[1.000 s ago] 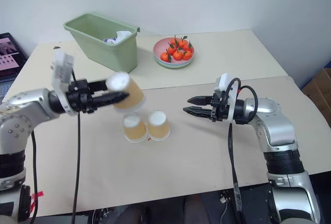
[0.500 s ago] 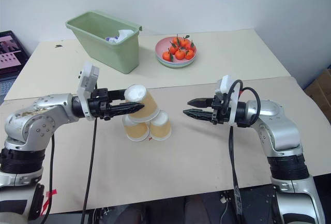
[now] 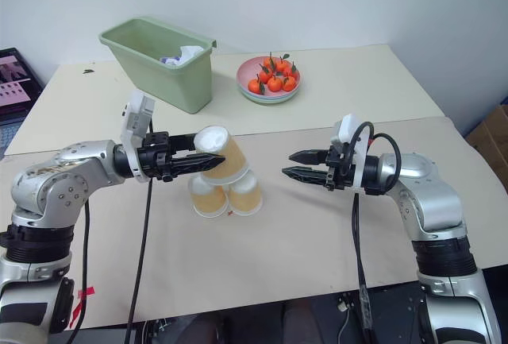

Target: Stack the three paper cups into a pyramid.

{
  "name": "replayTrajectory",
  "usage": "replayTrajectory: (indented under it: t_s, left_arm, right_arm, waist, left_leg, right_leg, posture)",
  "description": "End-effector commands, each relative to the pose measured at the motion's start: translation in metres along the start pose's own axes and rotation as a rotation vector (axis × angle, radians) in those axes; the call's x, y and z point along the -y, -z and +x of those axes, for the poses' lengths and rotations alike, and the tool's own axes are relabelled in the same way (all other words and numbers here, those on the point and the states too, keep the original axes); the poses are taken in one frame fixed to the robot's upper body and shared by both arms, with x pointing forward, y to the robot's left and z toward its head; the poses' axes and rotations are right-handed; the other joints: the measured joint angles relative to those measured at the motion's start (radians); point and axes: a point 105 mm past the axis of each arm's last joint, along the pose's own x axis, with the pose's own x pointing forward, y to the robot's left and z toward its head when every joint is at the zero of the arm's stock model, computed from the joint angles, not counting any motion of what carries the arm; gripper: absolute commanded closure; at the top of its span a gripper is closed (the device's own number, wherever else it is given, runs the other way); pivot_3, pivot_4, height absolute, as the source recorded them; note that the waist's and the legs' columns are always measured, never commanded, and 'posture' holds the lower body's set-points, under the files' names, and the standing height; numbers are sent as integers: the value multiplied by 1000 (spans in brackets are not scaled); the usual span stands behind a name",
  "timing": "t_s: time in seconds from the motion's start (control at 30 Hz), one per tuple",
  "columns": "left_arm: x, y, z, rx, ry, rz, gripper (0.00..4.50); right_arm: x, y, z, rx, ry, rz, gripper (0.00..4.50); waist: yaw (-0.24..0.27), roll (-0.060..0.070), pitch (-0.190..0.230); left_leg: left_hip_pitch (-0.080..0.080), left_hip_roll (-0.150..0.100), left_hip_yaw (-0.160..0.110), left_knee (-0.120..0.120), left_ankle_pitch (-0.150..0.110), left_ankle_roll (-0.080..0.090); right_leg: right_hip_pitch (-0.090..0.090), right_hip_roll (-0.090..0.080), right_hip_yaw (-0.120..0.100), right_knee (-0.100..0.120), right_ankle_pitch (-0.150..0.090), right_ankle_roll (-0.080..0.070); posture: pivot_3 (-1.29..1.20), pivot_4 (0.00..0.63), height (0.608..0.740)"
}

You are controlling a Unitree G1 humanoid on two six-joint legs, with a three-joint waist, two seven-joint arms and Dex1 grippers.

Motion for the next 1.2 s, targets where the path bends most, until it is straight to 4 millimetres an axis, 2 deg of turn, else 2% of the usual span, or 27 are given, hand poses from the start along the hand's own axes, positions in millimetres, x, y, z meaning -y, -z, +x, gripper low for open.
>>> replayTrajectory:
  t_s: [0.03, 0.13, 0.27, 0.3, 0.43, 0.63, 0.73, 0.83, 1.0, 1.07, 1.13, 1.2]
  left_arm:
    - [4, -2, -3, -1, 7, 32, 1689]
    - [3, 1, -3, -17, -3, 37, 1689]
    - [-1, 4, -3, -21, -26, 33, 106]
    - [-5, 4, -2, -26, -49, 50, 21]
    - [-4, 3, -1, -14, -58, 83, 21]
    - [3, -11, -3, 61, -50, 80, 21]
    - [10, -22, -7, 108, -49, 77, 21]
    - [8, -22, -13, 125, -105, 73, 21]
    - [-23, -23, -51, 237, -484, 66, 21]
    - [-32, -11, -70, 232, -641, 34, 21]
    - [-33, 1, -86, 249, -721, -2, 21]
    - [-33, 17, -101, 239, -804, -41, 21]
  right_arm:
    - [2, -15, -4, 43, 14, -34, 2442]
    - [3, -14, -4, 43, 16, -34, 2442]
    - [4, -14, -5, 43, 22, -30, 2442]
    - [4, -14, -5, 43, 22, -29, 2442]
    - [5, -13, -6, 42, 24, -27, 2442]
    - [6, -13, -5, 39, 21, -25, 2442]
    - [8, -13, -5, 38, 17, -29, 2442]
    - [9, -14, -4, 37, 14, -32, 2442]
    - [19, -10, -13, 27, 81, -32, 2442]
    - [28, -3, -24, 16, 157, -17, 2442]
    - [37, 8, -35, 1, 247, 6, 2442]
    - [45, 27, -50, -43, 353, 33, 2442]
  waist:
    - [0, 0, 0]
    - [0, 0, 0]
    - [0, 0, 0]
    - [0, 0, 0]
    - [1, 0, 0]
    - [0, 0, 0]
    - [0, 0, 0]
    - [-1, 0, 0]
    - [1, 0, 0]
    - [1, 0, 0]
    - [3, 0, 0]
    - [6, 0, 0]
  left_leg:
    - [0, 0, 0, 0, 0, 0]
    - [0, 0, 0, 1, 0, 0]
    - [0, 0, 0, 1, 0, 0]
    - [0, 0, 0, 1, 0, 0]
    - [0, 0, 0, 1, 0, 0]
    - [0, 0, 0, 2, 0, 0]
    - [0, 0, 0, 2, 0, 0]
    - [1, 0, 0, 2, 0, 0]
    - [1, 0, 0, 3, 0, 0]
    - [1, 0, 0, 3, 0, 0]
    - [1, 0, 0, 3, 0, 0]
    - [1, 0, 0, 3, 0, 0]
  right_leg:
    - [0, 0, 0, 1, 0, 0]
    - [0, 0, 0, 2, 0, 0]
    - [0, 0, 0, 2, 0, 0]
    - [0, 0, 0, 2, 0, 0]
    - [0, 0, 0, 2, 0, 0]
    - [0, 0, 0, 3, 0, 0]
    - [0, 0, 0, 3, 0, 0]
    - [0, 0, 0, 3, 0, 0]
    - [0, 0, 1, 5, 0, 0]
    - [0, 0, 1, 6, 0, 0]
    - [0, 0, 1, 7, 0, 0]
    - [0, -1, 1, 7, 0, 0]
  posture:
    - [0, 150, 728]
    - [0, 150, 728]
    - [0, 150, 728]
    - [0, 150, 728]
    - [0, 150, 728]
    - [0, 150, 728]
    - [0, 150, 728]
    - [0, 150, 728]
    - [0, 150, 728]
    - [0, 150, 728]
    - [0, 150, 728]
    - [0, 150, 728]
